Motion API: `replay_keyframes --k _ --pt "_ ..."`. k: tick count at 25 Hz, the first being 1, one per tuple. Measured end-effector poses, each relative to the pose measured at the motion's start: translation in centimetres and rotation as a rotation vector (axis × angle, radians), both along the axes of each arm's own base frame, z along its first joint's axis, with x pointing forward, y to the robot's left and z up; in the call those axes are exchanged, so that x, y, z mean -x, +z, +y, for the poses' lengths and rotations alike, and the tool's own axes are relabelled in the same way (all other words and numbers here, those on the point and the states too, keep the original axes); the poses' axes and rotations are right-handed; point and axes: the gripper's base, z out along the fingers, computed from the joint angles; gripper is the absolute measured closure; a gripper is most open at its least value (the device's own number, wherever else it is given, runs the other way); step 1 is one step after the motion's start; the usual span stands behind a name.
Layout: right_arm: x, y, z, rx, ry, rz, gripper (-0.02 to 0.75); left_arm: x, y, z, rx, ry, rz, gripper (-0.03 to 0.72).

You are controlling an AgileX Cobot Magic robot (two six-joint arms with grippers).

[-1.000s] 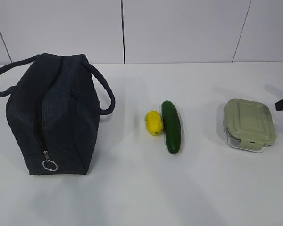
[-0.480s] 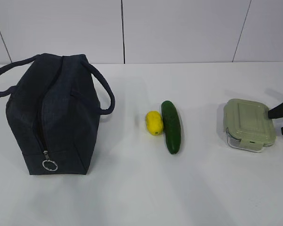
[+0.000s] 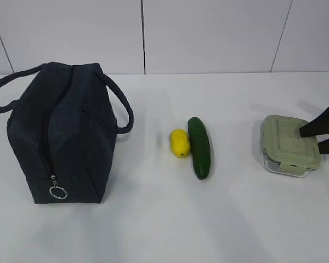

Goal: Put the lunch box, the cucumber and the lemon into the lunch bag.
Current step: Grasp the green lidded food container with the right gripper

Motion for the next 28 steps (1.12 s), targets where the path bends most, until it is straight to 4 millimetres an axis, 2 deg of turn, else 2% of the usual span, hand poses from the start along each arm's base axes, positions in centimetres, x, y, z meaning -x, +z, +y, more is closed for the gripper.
replay_keyframes --k 6,12,28 --pt "0.0 -0.2 0.0 0.0 0.006 -0.002 0.142 0.0 0.0 0.0 0.0 0.0 0.0 0.394" --pt "-0.1 -1.5 0.0 -0.02 0.0 0.024 0.145 0.0 0.0 0.0 0.0 0.0 0.0 0.4" --pt "-0.3 -1.4 0.1 -0.041 -0.021 0.011 0.154 0.0 0.0 0.0 0.0 0.0 0.0 0.421"
